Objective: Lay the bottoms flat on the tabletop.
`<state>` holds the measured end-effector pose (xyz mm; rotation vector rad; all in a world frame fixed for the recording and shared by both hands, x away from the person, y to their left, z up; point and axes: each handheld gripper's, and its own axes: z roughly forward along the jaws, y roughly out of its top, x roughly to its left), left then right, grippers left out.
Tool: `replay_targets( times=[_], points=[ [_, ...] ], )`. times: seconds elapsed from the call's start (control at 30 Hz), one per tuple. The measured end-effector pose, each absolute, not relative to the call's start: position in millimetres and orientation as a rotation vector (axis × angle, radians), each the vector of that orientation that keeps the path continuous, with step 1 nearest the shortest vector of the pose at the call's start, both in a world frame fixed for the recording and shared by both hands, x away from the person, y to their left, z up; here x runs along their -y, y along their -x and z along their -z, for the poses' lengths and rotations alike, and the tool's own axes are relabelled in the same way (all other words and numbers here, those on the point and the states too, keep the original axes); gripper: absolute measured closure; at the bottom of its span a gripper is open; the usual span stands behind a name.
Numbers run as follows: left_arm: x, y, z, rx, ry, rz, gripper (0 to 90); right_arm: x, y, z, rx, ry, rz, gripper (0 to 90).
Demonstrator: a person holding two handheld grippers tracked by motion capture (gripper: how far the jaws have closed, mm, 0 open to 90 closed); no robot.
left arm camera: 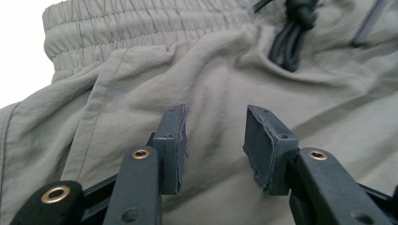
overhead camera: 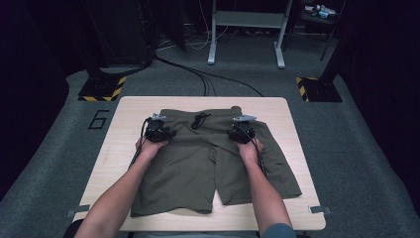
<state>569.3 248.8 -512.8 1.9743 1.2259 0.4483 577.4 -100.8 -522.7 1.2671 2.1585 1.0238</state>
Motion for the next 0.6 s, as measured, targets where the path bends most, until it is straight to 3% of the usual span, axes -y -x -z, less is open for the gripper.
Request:
replay_targets(
  times=[0.4,0.6],
  points=[
    [-260,-605,519,-1.286,-1.982,-0.496,62.7,85,-605,524,-2.155,-1.297,-1.024,51.8],
    [-263,-597,509,-1.269,-1.958,-0.448,54.1,81,-606,519,-2.157,-1.358,-0.981,47.7]
  ],
)
